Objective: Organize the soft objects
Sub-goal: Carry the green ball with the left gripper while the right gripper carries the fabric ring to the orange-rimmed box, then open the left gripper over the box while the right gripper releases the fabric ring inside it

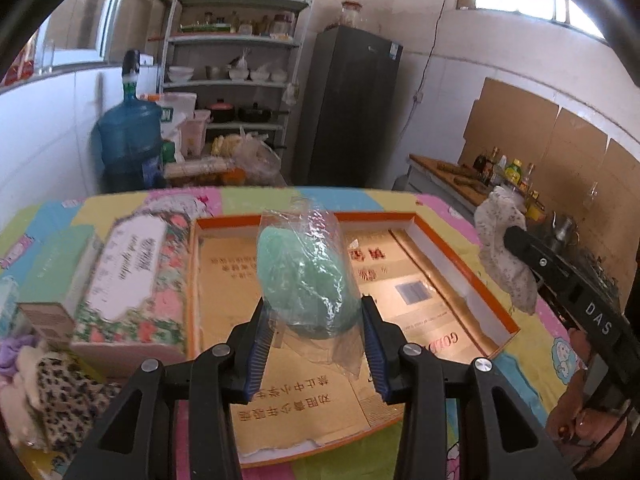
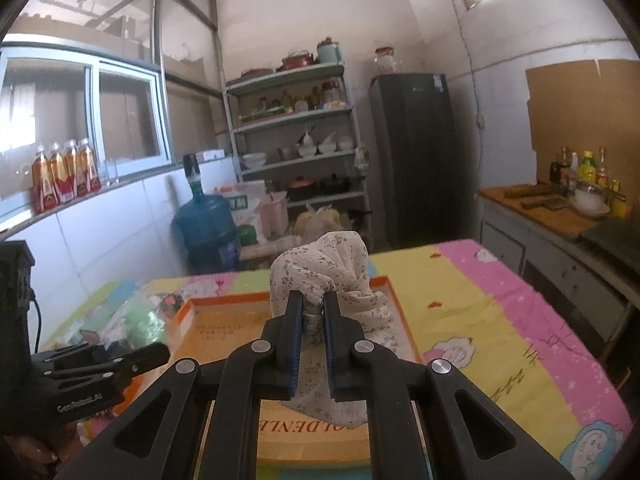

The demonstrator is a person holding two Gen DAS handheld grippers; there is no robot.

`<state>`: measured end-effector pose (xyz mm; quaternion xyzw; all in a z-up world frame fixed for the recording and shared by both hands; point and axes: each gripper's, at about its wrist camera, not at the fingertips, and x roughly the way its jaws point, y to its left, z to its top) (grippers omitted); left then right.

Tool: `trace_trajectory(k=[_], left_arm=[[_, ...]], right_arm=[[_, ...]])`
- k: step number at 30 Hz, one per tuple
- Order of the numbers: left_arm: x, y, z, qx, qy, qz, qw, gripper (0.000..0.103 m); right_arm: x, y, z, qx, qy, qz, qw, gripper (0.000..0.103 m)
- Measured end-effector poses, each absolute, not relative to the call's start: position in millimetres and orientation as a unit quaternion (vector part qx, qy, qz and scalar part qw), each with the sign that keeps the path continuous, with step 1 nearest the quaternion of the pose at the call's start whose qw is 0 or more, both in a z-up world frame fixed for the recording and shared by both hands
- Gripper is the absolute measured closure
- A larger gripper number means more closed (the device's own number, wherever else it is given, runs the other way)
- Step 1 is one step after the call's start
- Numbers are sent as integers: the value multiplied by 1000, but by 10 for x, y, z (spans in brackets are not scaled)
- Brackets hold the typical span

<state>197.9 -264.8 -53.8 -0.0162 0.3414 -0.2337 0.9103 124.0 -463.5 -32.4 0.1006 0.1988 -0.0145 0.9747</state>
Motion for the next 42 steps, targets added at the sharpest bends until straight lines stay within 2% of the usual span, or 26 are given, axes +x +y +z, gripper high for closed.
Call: trace_trajectory(k=[18,23,24,27,30,32,33,42], left_arm=[[2295,-2876,-1008,-29,415,-235,878,57],[2293,-2867,-1001,-24,407,-223,885,42],[2285,-2870,-1000,-23,407,-224,885,41],[2254,-2855,-972,-18,400,-222,889,40],[2205,-2816,-922,-12,387,-222,895,36],[2164,-2800,-879,-9,375,-219,901,22],[2125,-2787,-845,-7,364,-220,905,20],[1816,-2644,-489,-13,297,-237,925,20]], right_arm=[[1636,-4730,-800,120,295,2,948,90],[1719,-4729,-851,117,318,3,941,90],[1728,-4727,-858,115,321,4,940,88],[1728,-4708,-856,108,321,3,941,65],[1710,-4685,-841,100,318,1,943,50],[1684,-4680,-822,99,313,-1,945,50],[1673,-4680,-808,100,310,-1,945,49],[1326,-4648,-558,110,255,-23,960,49]])
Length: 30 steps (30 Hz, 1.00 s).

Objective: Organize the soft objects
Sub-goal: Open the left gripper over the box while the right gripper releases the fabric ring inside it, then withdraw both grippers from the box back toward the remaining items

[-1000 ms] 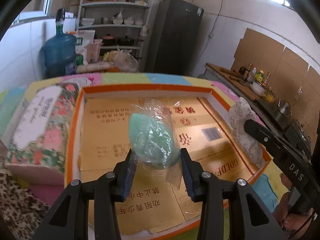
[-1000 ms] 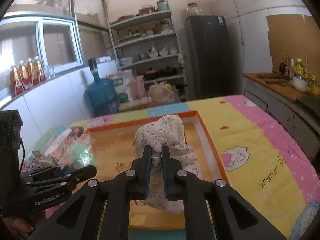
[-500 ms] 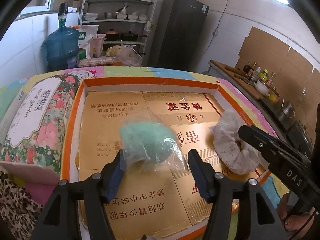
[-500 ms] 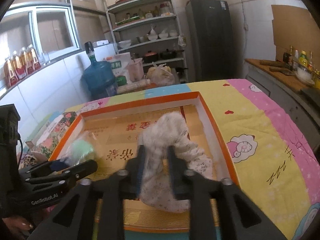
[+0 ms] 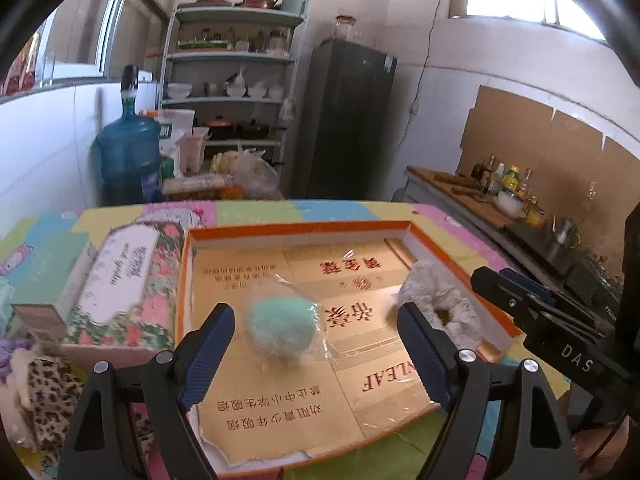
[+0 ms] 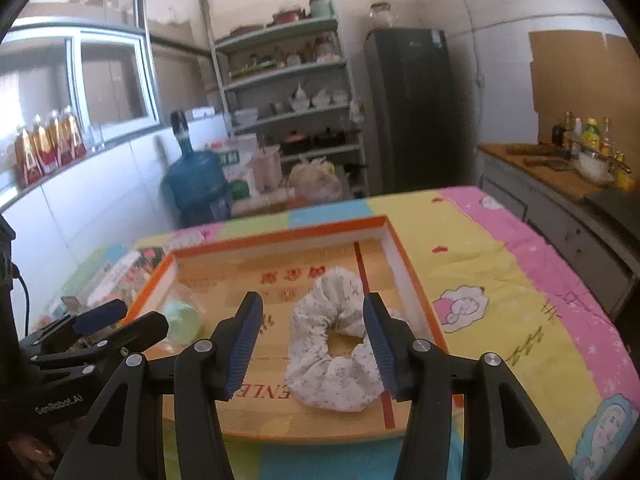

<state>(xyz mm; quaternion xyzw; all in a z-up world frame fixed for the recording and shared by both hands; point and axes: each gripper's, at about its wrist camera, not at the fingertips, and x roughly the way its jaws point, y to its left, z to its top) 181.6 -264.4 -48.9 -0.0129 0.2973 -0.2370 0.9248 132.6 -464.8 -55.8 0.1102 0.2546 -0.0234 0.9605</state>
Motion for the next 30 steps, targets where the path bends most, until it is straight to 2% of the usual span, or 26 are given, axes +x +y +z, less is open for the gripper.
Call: trace_trajectory(k=[10,15,30], left_arm=[[1404,-2381,-95,11,234,-227,945,20],[1168,-2156,83,21,204,-219,954,20],[794,-1306,230,-3,190,-183,964,20]], right_arm=[[912,-4230,-253,102,174,-31,979,44],[858,-3923,-157,91,168,-9,982,44],[589,-3105,47,73,147,29,986,43]])
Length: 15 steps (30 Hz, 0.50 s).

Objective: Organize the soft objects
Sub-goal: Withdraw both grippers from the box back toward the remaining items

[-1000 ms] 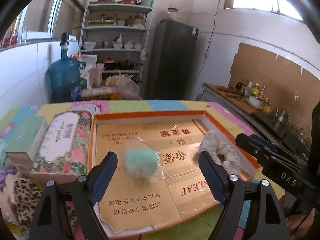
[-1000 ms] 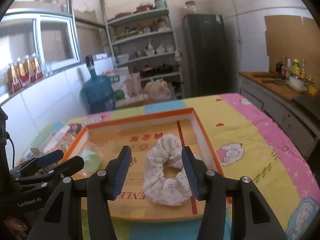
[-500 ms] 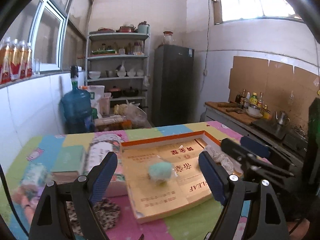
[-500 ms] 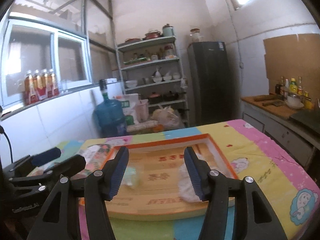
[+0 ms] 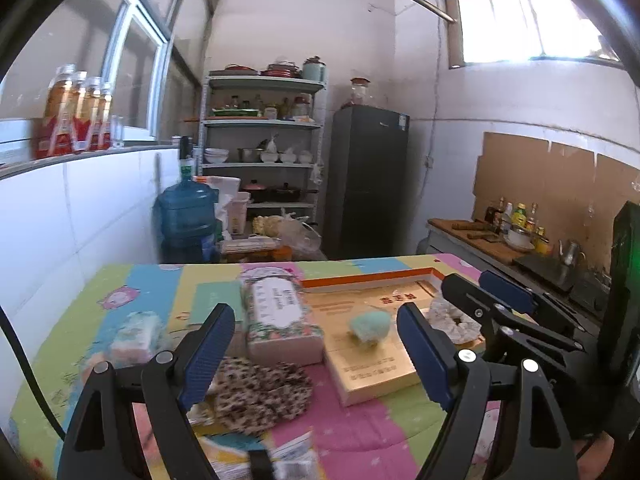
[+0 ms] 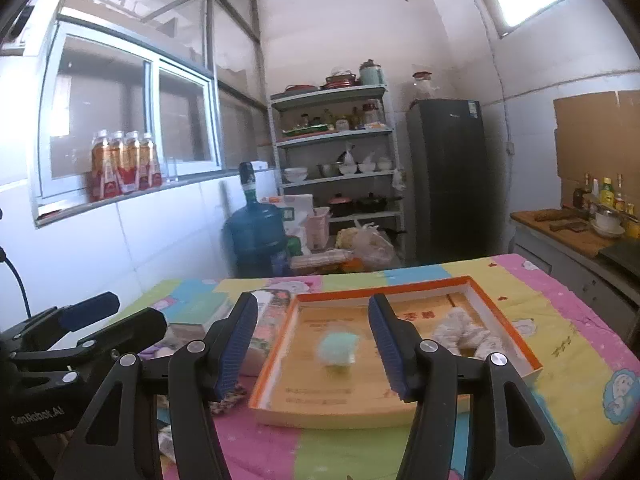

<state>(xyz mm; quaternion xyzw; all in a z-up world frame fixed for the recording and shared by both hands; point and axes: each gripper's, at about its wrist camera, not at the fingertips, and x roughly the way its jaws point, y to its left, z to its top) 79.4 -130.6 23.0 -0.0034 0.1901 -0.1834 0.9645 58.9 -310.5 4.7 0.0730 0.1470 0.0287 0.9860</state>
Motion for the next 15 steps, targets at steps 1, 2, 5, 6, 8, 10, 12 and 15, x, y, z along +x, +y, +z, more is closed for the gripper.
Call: trace_trajectory(k=[1,2,5,6,8,10,12,15], left_arm=[[767,-1242,230,-3,189,-175,966,20],[746,-1198,232,-2,189,-168,967,20],[671,-1045,231,2,186,-155,970,20],[648,-1002,231,3,185,-152,971,20],[590,-903,225,6,182,-141,973,20],[555,-807,212,7,182,-135,974,20],[529,-701,189,5,185,-126,975,20],[466,-499,140,-1,185,-114,976,20]], right_arm=[[579,-3052,60,71,146,31,986,43],[569,-2996,72,68,146,34,986,43],[529,-2862,94,62,145,42,987,43],[527,-2832,98,61,145,44,987,43],[502,-2738,104,56,144,49,987,43],[486,-2639,107,52,144,55,987,43],[466,-2554,97,49,145,60,986,43],[432,-2440,76,45,148,68,986,42]])
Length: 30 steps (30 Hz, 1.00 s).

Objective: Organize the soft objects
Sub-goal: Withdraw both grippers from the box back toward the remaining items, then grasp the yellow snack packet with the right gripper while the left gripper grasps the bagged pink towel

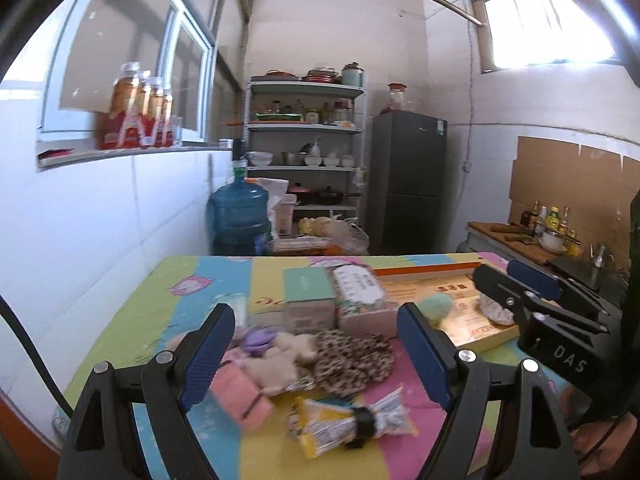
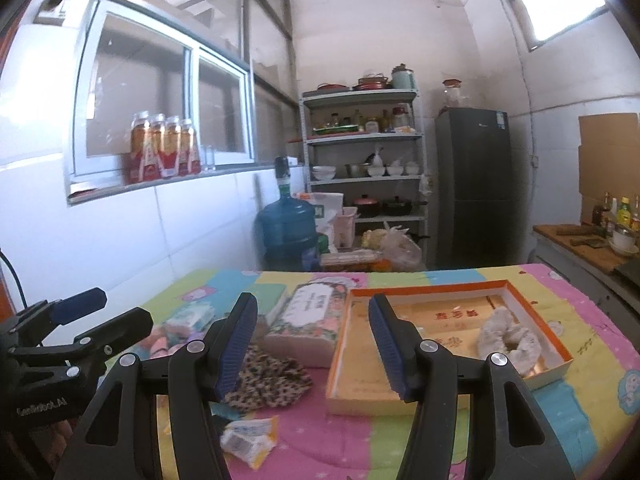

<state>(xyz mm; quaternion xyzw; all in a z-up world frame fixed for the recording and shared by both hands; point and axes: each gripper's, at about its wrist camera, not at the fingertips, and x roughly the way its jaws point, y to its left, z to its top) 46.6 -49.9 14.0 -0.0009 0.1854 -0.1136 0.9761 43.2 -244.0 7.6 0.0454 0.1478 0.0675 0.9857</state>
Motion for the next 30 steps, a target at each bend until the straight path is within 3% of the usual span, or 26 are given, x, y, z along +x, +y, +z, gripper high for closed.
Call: trace_trajectory(k=[9,17,30], left_arm=[[390,-30,20,-25,189,-88,978,20],[316,266,-81,-36,190,-70,979,20],[425,491,-443,-48,233,-60,969,20]], right_arm=[[346,-2269,-20,36,160,71,984,29],[312,-2059,-164,11,178,158,971,28],[671,-1676,-627,-152,256,362,883,28]])
